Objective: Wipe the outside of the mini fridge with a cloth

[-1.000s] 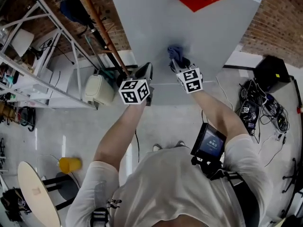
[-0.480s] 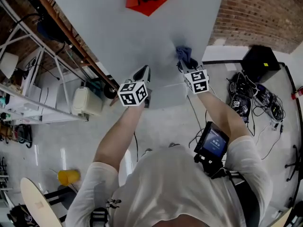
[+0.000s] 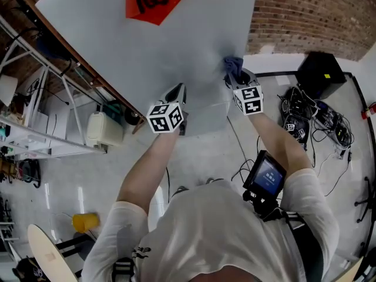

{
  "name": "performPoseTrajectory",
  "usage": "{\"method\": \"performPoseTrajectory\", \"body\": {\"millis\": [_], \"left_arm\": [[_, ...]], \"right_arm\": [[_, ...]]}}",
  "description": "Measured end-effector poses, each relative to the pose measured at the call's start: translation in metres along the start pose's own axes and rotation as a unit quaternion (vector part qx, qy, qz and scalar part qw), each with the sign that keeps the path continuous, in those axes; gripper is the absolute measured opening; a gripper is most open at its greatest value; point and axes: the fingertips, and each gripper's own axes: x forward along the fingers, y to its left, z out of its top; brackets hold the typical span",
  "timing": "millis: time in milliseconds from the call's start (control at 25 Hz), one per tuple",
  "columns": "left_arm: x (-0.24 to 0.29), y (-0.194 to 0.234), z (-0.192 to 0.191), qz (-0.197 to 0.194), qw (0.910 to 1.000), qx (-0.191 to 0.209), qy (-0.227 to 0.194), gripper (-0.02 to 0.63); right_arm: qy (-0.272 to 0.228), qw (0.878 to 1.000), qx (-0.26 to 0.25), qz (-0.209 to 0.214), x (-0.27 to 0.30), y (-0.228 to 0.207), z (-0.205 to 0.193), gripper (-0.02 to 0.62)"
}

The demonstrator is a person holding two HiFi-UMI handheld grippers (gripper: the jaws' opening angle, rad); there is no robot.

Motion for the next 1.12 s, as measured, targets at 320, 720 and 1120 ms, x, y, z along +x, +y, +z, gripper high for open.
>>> {"method": "performPoseTrajectory", "body": {"millis": [320,720,1120], "left_arm": [[-0.023,0.025,-0.004,0.022,0.9996,-0.014,-0.004,0.0],[-0.106,0.105,-0.028,0.083,0.9958,-0.035,0.015,0.0],[-0.17,0.188,-0.069,0.13,0.9904,-0.035,0.031,0.0]], "right_arm": [[-0.012,1.0,-0.003,0.028,-0.005,0.042,0.01,0.083],[0.002,0.991,0.001,0.137,0.024,0.204,0.012,0.083],[0.008,0.972,-0.012,0.236,0.057,0.37,-0.005,0.083]]}}
